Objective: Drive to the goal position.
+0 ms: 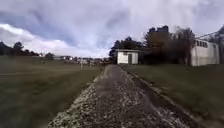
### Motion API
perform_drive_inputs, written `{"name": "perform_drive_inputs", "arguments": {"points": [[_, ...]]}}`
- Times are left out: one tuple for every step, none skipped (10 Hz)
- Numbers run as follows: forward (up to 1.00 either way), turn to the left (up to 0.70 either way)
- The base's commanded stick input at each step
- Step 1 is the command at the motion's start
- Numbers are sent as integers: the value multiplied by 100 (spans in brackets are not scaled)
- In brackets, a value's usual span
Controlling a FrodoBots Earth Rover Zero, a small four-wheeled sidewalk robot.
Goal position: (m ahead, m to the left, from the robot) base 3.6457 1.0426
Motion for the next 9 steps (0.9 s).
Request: {"name": "perform_drive_inputs", "arguments": {"points": [[100,-33],[100,-33],[100,-32],[100,0],[100,0],[100,0],[100,0],[100,0],[100,0]]}}
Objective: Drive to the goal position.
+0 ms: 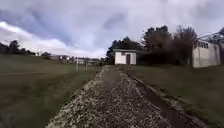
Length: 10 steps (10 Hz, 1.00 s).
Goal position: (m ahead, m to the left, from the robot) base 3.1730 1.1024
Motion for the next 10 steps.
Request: {"name": "perform_drive_inputs", "arguments": {"points": [[100,0],[100,0],[100,0],[100,0],[100,0],[100,0],[100,0],[100,0],[100,0],[100,0]]}}
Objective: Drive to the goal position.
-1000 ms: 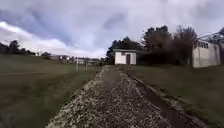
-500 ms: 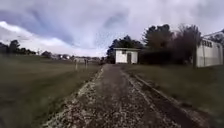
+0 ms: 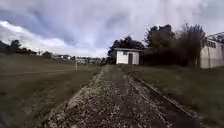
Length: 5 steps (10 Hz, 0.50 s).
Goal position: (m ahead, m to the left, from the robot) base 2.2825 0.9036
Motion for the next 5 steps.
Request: {"name": "perform_drive_inputs", "arguments": {"points": [[100,0],[100,0],[100,0],[100,0],[100,0]]}}
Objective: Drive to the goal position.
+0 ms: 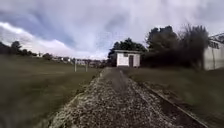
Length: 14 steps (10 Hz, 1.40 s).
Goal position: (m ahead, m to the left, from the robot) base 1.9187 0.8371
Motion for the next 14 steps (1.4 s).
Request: {"name": "perform_drive_inputs", "arguments": {"points": [[100,0],[100,0],[100,-32],[100,-30],[100,-28],[100,-16],[100,-3],[100,0],[100,0],[100,0],[100,0],[100,0],[100,0],[100,0]]}}
